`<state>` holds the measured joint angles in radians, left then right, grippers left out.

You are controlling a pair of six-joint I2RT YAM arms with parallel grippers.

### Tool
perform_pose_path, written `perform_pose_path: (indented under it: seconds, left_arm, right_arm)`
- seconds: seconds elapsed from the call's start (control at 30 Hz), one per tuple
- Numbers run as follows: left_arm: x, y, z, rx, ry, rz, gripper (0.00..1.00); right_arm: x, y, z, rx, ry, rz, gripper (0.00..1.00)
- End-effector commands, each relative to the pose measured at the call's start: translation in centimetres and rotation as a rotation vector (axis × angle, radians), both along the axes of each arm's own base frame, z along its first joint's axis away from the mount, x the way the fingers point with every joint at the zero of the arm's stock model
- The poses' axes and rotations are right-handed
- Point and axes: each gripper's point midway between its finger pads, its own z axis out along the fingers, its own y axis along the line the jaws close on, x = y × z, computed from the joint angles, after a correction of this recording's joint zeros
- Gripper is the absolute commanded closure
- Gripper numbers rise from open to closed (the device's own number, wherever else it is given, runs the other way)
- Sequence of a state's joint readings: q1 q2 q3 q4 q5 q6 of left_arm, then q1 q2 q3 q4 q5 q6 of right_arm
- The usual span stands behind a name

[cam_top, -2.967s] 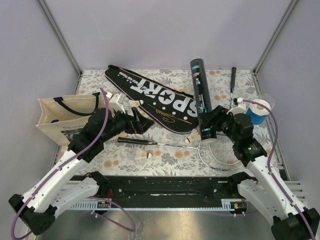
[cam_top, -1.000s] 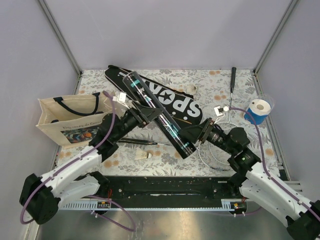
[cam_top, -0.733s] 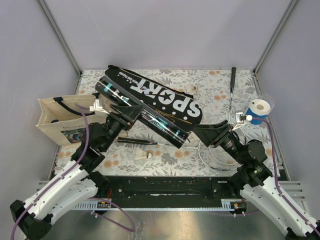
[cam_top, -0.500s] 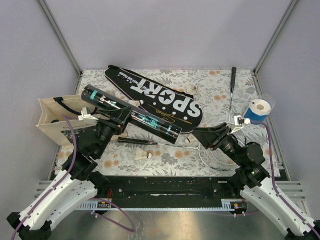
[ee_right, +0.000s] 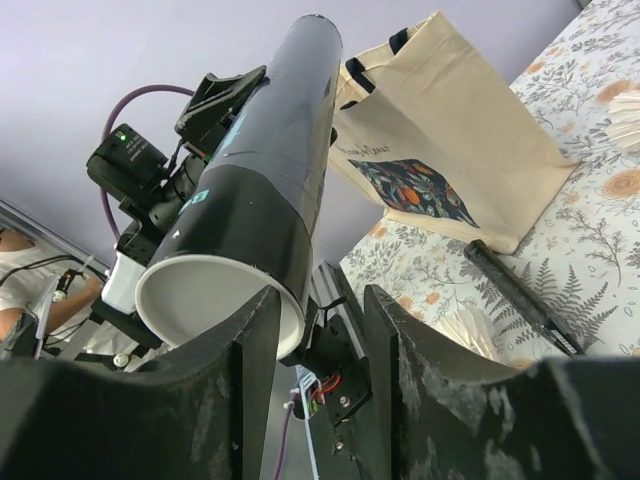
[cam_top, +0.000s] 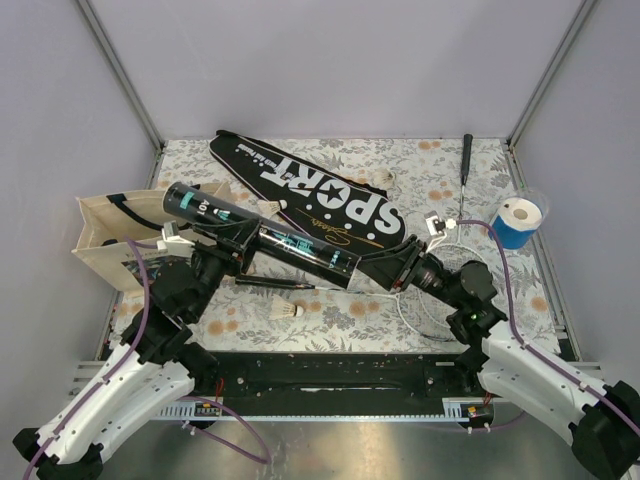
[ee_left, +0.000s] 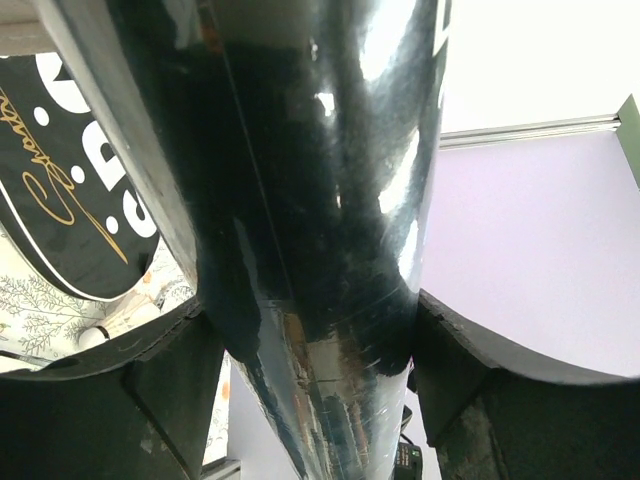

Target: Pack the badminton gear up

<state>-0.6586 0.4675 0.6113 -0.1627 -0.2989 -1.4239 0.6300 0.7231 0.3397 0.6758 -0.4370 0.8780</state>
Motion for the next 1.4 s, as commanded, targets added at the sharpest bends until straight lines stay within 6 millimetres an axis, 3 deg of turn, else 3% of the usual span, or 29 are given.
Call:
perform_pose_path:
  seconds: [0.0, 0.13, 0.3, 0.43, 0.77, 1.37]
  left_arm:
    - [0.1, 0.0, 1.7, -0.071, -0.037, 0.002, 0.51]
    - [0.2, -0.1, 1.3, -0.073, -0.023, 0.002, 0.51]
    - [0.4, 0.5, 0.7, -0.078, 0.018, 0.037, 0.52]
    - [0.4, 1.8, 0.2, -0.083, 0.039, 0.095, 0.53]
    - [-0.3, 5.0, 1.1, -0.039, 0.011, 0.213, 0.58]
    - [-0.9, 6.6, 1.4, -0.009, 0.001, 0.262, 0.63]
  right_arm:
    - [-0.7, 0.2, 2.5, 0.070, -0.092, 0.039, 0.55]
    - [-0.6, 0.3, 2.5, 0.083, -0.094, 0.044, 0.64]
    - [0.0, 0.0, 2.1, 0.078, -0.061, 0.001, 1.00]
    - [0.4, -0.7, 1.8, 0.092, -0.052, -0.047, 1.00]
    - [0.4, -1.9, 1.5, 0.049, -0.040, -0.114, 1.00]
    - [0.6, -3.5, 1.7, 0.048, -0.042, -0.201, 1.00]
